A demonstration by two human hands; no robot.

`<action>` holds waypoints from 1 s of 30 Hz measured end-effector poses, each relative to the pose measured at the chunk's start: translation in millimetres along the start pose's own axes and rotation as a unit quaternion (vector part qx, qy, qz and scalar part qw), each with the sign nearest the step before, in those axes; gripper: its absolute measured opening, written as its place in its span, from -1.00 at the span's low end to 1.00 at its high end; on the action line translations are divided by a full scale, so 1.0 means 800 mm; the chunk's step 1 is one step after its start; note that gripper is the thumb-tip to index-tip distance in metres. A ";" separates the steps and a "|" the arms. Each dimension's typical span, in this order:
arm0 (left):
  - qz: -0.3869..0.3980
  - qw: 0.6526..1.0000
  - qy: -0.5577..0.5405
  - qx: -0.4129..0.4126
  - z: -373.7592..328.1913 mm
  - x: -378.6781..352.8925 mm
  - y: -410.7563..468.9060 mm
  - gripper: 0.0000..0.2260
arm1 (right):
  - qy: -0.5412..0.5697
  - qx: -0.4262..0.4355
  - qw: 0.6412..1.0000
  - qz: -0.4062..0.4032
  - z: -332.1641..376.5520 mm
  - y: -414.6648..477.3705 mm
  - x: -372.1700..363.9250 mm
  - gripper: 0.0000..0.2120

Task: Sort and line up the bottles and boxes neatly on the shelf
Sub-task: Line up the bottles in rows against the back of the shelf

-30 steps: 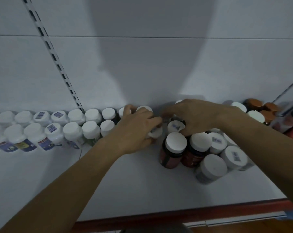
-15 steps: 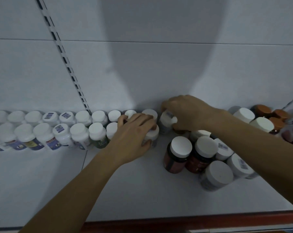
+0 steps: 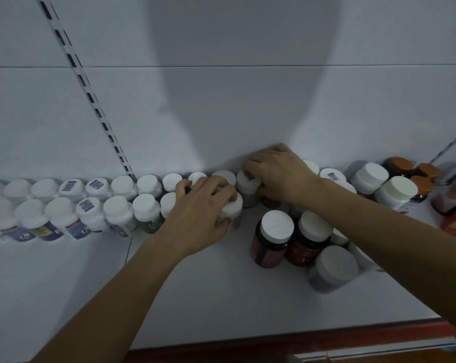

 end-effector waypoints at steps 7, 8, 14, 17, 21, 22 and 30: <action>0.007 0.992 -0.115 -0.046 -0.034 0.036 -0.008 -0.70 | 0.191 -0.066 0.961 -0.189 -0.033 -0.073 0.076 -0.69; 0.025 0.983 -0.173 -0.050 -0.044 0.040 -0.013 -0.68 | 0.191 -0.089 0.957 -0.198 -0.038 -0.094 0.088 -0.73; 0.139 0.948 -0.284 0.041 -0.082 -0.037 -0.044 -0.37 | 0.246 -0.036 0.968 -0.016 0.027 -0.170 0.051 -0.50; 0.090 0.933 -0.337 0.088 -0.093 -0.049 -0.056 -0.38 | 0.162 -0.030 0.986 0.019 0.032 -0.181 0.028 -0.36; 0.069 0.922 -0.360 0.127 -0.119 -0.059 -0.052 -0.35 | 0.138 0.005 0.990 0.017 0.008 -0.199 0.026 -0.33; 0.064 0.921 -0.363 0.128 -0.129 -0.062 -0.048 -0.35 | 0.136 0.009 0.991 0.016 0.000 -0.207 0.025 -0.33; 0.092 0.863 -0.454 0.201 -0.204 -0.128 -0.022 -0.38 | 0.233 -0.061 0.968 -0.066 -0.057 -0.288 0.012 -0.34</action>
Point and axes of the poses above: each hand's wrist, its own y-axis towards the middle knuckle, its own x-axis out of the back of the hand, z = x × y, the point moved 7 cm from there along y, towards the middle knuckle, and after that the axes turned 15 degrees about x, right-handed, at the moved point
